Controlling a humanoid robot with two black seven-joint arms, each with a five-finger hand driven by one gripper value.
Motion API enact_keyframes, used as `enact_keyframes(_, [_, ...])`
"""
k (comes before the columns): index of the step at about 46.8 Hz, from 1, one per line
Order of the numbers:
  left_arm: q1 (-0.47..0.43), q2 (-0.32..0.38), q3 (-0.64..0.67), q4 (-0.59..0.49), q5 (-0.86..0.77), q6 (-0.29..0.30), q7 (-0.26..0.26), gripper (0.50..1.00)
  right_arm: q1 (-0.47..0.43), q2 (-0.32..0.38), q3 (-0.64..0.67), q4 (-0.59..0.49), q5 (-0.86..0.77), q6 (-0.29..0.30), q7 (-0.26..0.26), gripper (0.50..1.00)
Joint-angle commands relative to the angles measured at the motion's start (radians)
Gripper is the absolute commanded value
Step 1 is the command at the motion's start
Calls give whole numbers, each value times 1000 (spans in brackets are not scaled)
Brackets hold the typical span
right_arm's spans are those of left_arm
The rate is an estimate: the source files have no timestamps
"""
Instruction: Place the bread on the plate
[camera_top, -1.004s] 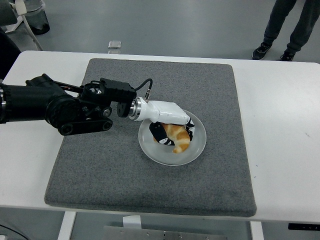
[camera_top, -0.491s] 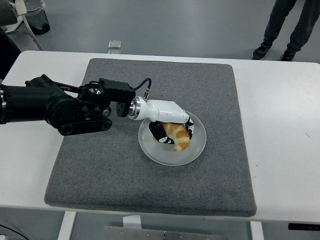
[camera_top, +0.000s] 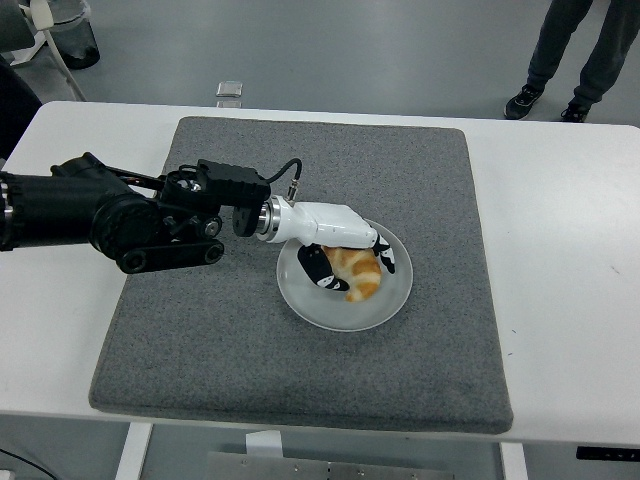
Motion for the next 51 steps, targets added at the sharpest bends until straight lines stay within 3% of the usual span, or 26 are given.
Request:
enact_keyframes(1, [-1, 0, -3, -2, -5, 1, 0, 934, 0, 0, 0, 0, 0, 0, 0, 930])
enact_keyframes(14, [-15, 8, -23, -12, -11, -1, -1, 986, 0, 0, 0, 0, 0, 0, 0, 930])
enact_keyframes(51, [-24, 58, -242, -53, -48, -15, -1, 994, 0, 0, 0, -1, 0, 0, 0, 930])
